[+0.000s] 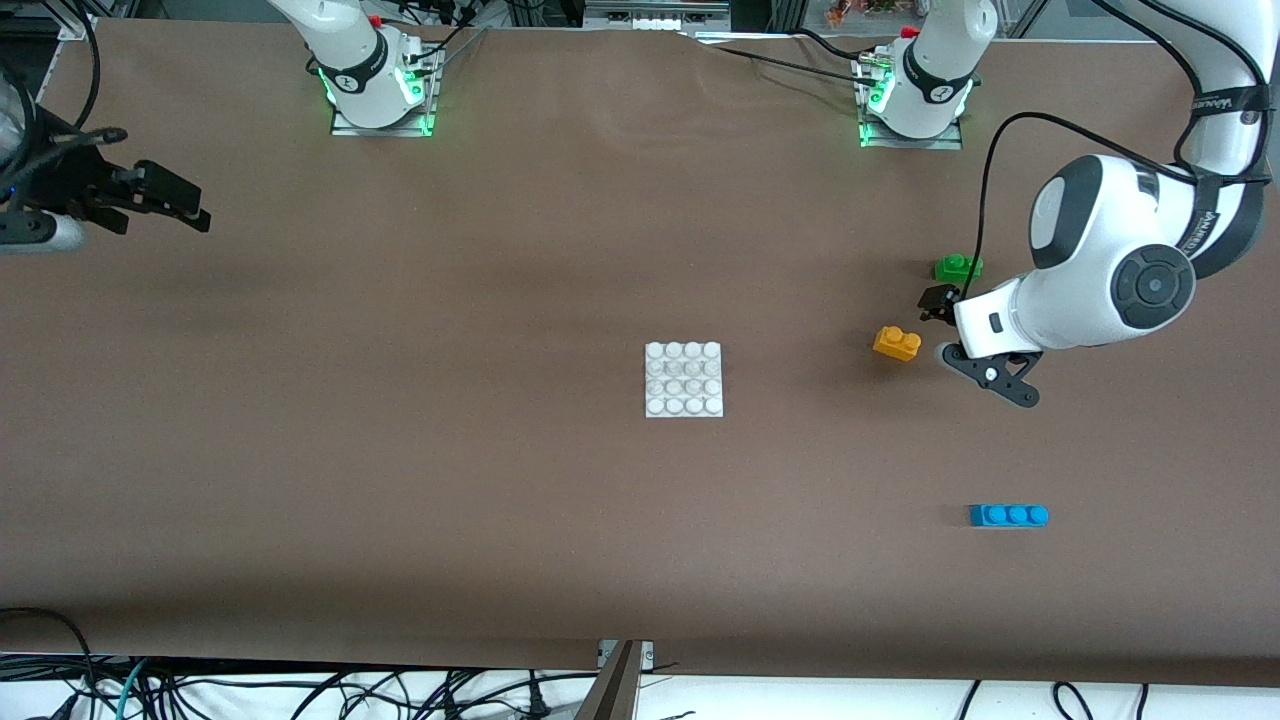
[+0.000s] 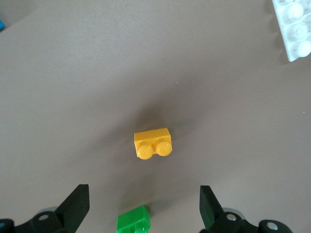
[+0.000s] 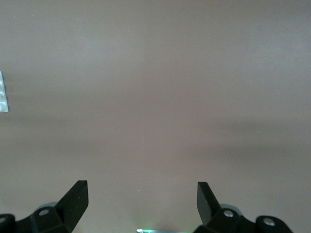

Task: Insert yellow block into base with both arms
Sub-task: 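Lower the left gripper and grasp the yellow block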

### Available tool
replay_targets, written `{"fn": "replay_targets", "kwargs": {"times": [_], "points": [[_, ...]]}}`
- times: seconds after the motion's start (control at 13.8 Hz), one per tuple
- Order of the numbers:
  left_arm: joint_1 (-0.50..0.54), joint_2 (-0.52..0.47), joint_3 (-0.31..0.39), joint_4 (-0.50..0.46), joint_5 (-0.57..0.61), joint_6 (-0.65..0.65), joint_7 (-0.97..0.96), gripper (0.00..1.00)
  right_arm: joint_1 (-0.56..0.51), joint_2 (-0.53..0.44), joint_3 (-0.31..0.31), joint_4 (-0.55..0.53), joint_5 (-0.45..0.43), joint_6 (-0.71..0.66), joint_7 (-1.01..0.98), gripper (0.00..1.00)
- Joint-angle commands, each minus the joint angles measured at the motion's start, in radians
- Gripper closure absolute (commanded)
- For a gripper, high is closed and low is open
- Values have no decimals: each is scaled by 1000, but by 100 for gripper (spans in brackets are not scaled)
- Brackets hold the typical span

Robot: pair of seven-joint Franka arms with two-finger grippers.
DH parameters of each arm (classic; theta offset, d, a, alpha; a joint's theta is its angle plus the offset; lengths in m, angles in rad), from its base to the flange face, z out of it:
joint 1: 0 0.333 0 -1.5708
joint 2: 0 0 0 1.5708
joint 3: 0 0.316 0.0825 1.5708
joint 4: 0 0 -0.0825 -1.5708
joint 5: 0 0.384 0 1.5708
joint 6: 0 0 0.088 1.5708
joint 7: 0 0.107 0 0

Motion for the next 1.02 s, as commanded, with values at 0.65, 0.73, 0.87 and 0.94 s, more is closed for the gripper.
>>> {"fn": "replay_targets", "kwargs": {"times": [0.65,0.73,0.87,0.94], "points": [[2,10,-8,-342,47,468,-96,0,68,44,-55,64,-86,-53,-11,1],[0,19,-8,-365,53,509,-100,0,71,46,-55,64,-85,-53,-14,1],[0,28,-10,-383,87,551,-107,0,72,44,-55,66,-82,-56,-10,1],[0,33,-10,-385,93,553,-107,0,74,44,-55,70,-86,-54,-11,1]]}}
